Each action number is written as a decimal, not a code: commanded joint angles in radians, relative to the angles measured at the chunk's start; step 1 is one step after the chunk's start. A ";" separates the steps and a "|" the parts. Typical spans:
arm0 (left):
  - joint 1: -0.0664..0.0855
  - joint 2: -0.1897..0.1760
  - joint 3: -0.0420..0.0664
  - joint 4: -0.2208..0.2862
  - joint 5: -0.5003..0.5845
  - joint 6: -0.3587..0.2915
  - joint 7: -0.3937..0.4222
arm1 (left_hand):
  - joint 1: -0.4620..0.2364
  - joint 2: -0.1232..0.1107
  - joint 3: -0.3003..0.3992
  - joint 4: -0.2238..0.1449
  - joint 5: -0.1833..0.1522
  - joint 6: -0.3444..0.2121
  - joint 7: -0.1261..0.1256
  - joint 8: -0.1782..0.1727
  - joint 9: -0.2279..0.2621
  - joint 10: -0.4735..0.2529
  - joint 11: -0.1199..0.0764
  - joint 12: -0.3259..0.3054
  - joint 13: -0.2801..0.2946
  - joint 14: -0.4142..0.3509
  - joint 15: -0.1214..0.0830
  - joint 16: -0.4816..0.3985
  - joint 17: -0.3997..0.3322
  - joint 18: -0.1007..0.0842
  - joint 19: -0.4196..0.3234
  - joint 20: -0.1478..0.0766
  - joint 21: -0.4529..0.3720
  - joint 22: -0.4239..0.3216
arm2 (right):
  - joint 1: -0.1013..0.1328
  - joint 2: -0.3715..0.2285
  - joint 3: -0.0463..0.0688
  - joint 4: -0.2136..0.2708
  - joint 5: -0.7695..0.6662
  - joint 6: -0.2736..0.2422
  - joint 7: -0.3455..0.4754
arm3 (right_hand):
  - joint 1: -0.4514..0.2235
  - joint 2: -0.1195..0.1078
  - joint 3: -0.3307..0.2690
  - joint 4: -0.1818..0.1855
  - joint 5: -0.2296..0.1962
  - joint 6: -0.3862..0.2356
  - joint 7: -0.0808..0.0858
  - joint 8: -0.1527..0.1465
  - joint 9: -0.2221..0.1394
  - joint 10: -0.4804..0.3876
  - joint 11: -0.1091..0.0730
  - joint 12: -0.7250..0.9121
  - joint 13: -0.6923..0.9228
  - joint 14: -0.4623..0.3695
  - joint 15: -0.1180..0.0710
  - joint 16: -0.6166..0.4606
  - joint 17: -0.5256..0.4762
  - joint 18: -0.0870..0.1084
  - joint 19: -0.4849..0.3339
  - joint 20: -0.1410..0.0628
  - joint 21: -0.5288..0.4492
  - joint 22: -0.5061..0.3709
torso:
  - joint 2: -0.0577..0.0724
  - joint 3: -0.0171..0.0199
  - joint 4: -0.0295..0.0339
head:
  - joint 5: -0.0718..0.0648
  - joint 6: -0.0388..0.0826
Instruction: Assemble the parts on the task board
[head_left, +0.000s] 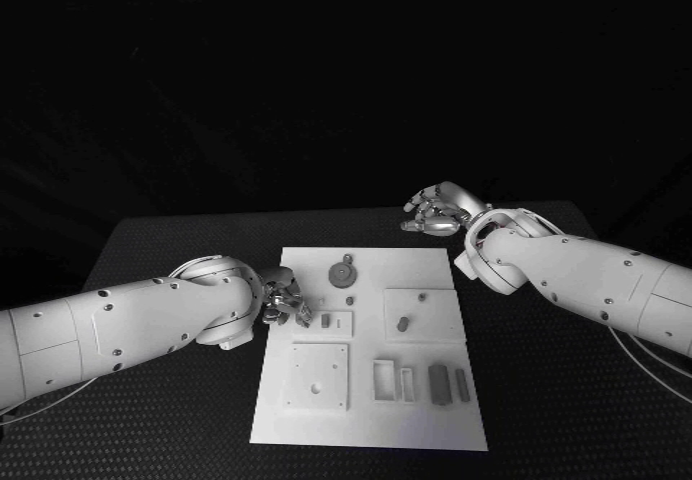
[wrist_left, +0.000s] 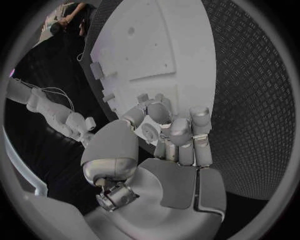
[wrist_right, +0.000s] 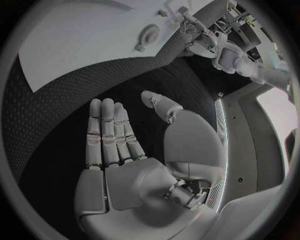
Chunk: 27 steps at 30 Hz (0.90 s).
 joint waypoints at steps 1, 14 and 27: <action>-0.005 0.002 -0.001 0.000 -0.028 -0.008 0.001 | 0.003 0.009 0.023 -0.015 0.006 0.099 -0.062 0.006 0.005 -0.007 -0.001 0.006 -0.001 -0.002 -0.025 0.001 -0.002 0.012 0.004 -0.072 0.002 0.011 | 0.000 0.001 0.000 0.003 -0.002 0.012 0.009 | -0.006 0.002 -0.006 0.001 0.007 -0.004 0.014 0.004 -0.001 -0.007 -0.002 0.005 -0.001 -0.005 0.002 0.001 -0.001 0.016 0.000 0.003 -0.004 0.022 | 0.000 0.0004 -0.0001 | 0.001 -0.001; -0.008 -0.004 -0.001 0.001 -0.026 -0.039 0.003 | 0.003 0.011 0.023 -0.015 0.006 0.101 -0.063 0.006 0.007 -0.008 -0.001 0.006 -0.002 -0.003 -0.025 0.000 -0.003 0.012 0.003 -0.072 0.001 0.011 | 0.000 0.000 0.000 0.003 -0.002 0.012 0.009 | -0.006 0.003 -0.006 0.001 0.008 -0.004 0.014 0.004 -0.001 -0.007 -0.002 0.005 -0.002 -0.005 0.002 0.001 -0.001 0.016 0.001 0.003 -0.004 0.023 | 0.000 0.0002 -0.0001 | -0.004 0.001; -0.009 -0.008 -0.001 0.016 -0.012 -0.061 0.006 | 0.004 0.012 0.025 -0.018 0.007 0.103 -0.064 0.006 0.011 -0.011 -0.003 0.005 -0.005 -0.004 -0.025 -0.001 -0.004 0.012 0.002 -0.072 0.000 0.011 | -0.001 0.000 0.000 0.003 -0.002 0.012 0.009 | -0.006 0.003 -0.007 0.001 0.008 -0.005 0.014 0.004 -0.002 -0.007 -0.002 0.006 -0.003 -0.005 0.002 0.001 -0.002 0.016 0.001 0.003 -0.005 0.023 | 0.000 0.0002 -0.0003 | -0.005 0.003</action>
